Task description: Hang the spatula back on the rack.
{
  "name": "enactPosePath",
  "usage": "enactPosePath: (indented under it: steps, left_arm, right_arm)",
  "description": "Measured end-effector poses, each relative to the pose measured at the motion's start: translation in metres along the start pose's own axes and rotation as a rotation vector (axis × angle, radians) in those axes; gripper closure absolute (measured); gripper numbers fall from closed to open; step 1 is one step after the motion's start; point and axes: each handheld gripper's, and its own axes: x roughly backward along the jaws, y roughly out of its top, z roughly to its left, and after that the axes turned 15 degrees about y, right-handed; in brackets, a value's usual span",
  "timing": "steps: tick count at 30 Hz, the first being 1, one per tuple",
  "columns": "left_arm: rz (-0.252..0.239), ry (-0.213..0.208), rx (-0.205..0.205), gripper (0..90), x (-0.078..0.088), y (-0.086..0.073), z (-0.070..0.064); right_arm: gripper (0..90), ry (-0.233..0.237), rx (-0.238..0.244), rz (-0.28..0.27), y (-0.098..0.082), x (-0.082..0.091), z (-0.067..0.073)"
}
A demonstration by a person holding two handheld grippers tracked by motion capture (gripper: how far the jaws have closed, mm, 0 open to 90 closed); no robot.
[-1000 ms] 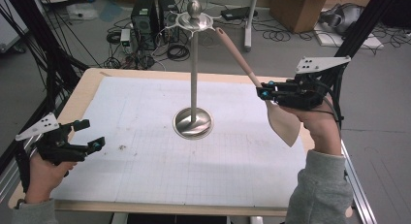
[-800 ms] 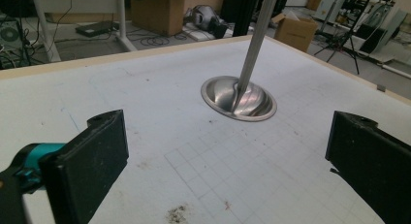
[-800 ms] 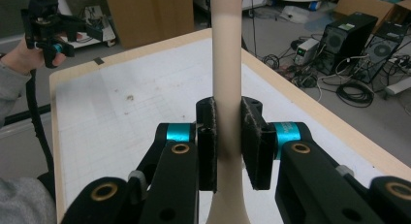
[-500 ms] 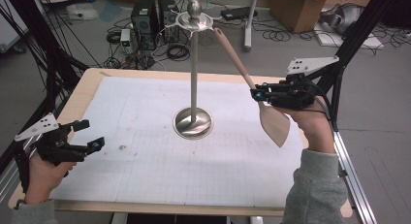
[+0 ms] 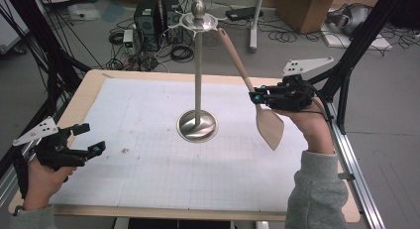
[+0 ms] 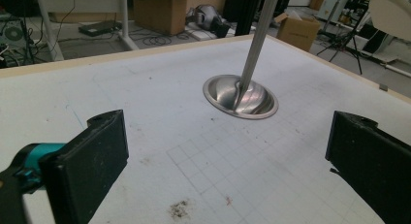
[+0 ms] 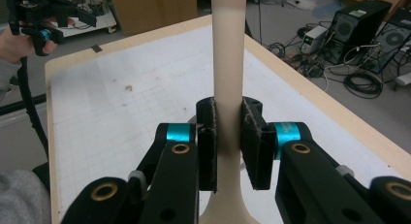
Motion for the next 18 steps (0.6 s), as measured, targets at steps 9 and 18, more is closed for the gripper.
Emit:
enactPosePath:
  steps: [9,18]
  left_arm:
    - [-0.001,0.007,0.003,2.1,0.004,-0.001,0.001]
    - [0.003,-0.005,-0.004,2.1,0.003,-0.003,-0.005]
  right_arm:
    - [78.6,0.010,-0.004,0.020,0.002,-0.017,-0.005]
    - [78.6,0.017,-0.009,0.031,0.003,-0.032,-0.010]
